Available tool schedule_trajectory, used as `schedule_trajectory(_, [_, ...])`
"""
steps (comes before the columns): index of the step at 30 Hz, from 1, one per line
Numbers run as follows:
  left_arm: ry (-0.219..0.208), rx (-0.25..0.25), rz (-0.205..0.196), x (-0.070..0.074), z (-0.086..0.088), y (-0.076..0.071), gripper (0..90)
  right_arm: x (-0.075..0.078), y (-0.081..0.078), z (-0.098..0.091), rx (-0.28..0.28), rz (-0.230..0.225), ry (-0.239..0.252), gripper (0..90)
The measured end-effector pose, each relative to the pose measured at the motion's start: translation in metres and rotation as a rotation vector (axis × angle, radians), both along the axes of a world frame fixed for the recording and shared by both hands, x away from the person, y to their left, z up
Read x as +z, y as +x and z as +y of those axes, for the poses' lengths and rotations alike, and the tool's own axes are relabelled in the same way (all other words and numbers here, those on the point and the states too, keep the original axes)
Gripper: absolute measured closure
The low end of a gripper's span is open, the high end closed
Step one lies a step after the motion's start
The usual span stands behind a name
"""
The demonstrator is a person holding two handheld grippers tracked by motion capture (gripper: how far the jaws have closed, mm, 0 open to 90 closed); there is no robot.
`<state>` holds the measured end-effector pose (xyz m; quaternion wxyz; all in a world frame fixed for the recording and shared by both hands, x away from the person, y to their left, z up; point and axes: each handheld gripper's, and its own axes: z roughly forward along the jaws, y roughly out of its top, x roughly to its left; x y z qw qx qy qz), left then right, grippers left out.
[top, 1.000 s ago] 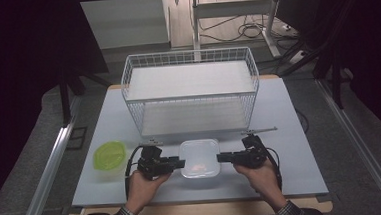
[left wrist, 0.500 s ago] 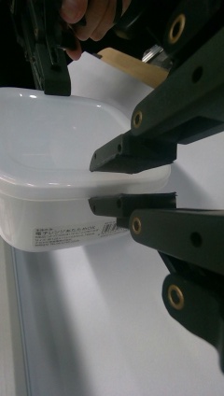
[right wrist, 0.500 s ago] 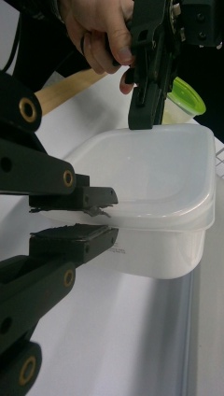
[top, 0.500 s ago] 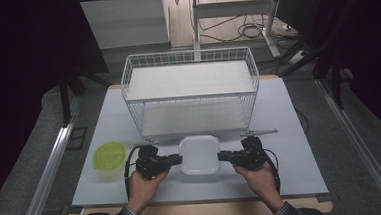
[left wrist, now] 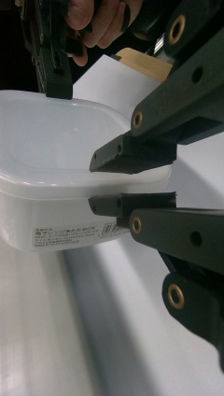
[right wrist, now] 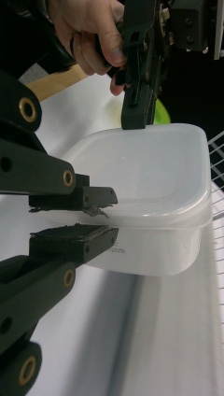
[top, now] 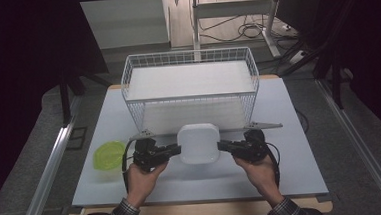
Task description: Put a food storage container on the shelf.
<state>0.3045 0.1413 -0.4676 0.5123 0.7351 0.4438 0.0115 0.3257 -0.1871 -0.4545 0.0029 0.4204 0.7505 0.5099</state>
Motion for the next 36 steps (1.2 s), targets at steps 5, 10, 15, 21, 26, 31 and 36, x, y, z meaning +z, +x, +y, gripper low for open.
schedule_trajectory(5, [-0.005, 0.011, -0.036, 0.015, 0.002, 0.003, 79.1, 0.015, 0.005, 0.002, -0.001, -0.037, 0.02, 80.9])
schedule_trajectory(10, [-0.005, 0.014, -0.079, 0.033, 0.003, 0.008, 79.1, 0.031, 0.009, 0.003, -0.001, -0.076, 0.024, 80.8])
schedule_trajectory(15, [0.002, 0.014, -0.107, 0.051, 0.003, 0.016, 79.1, 0.05, 0.017, 0.004, 0.003, -0.106, 0.026, 80.8])
schedule_trajectory(21, [0.005, 0.02, -0.126, 0.069, 0.004, 0.026, 79.1, 0.067, 0.03, 0.004, 0.007, -0.126, 0.03, 80.7])
schedule_trajectory(26, [0.005, 0.029, -0.151, 0.087, 0.006, 0.033, 79.1, 0.083, 0.038, 0.006, 0.012, -0.147, 0.031, 80.6])
schedule_trajectory(31, [0.001, 0.038, -0.175, 0.105, 0.008, 0.04, 79.1, 0.103, 0.049, 0.009, 0.018, -0.167, 0.035, 80.5])
schedule_trajectory(36, [-0.009, 0.044, -0.186, 0.121, 0.012, 0.052, 79.2, 0.121, 0.059, 0.013, 0.015, -0.184, 0.03, 80.4])
